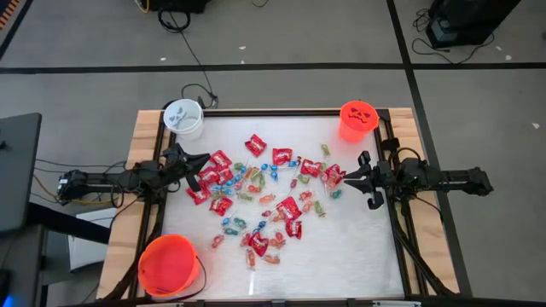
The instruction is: Sort candy by brand, put in halloween buckets
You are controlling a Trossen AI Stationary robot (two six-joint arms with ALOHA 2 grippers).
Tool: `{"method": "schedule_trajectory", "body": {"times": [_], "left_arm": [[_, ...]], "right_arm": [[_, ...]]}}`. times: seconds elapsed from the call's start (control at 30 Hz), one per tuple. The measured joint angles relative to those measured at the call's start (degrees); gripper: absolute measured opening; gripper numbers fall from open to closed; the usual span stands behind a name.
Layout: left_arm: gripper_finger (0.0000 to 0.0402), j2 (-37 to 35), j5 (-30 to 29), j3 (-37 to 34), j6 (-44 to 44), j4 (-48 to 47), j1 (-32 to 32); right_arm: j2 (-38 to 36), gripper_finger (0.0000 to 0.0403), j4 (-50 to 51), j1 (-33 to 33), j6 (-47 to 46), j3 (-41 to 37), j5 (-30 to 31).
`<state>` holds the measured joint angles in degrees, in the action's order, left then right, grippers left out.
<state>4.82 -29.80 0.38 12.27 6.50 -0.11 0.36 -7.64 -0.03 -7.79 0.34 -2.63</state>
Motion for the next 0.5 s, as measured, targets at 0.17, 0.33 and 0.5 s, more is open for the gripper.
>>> {"method": "schedule_trajectory", "body": {"times": [0.17, 0.33, 0.5], "left_arm": [[0.0037, 0.0, 0.0, 0.0, 0.0, 0.0, 0.0], [0.0037, 0.0, 0.0, 0.0, 0.0, 0.0, 0.0], [0.0037, 0.0, 0.0, 0.0, 0.1, 2.1, 0.0]], "right_arm": [[0.0, 0.0077, -3.1, 0.0, 5.1, 0.0, 0.6], [0.0, 0.0077, -7.8, 0.0, 5.4, 0.0, 1.3], [0.0, 0.0077, -10.3, 0.0, 4.9, 0.0, 1.6]]}}
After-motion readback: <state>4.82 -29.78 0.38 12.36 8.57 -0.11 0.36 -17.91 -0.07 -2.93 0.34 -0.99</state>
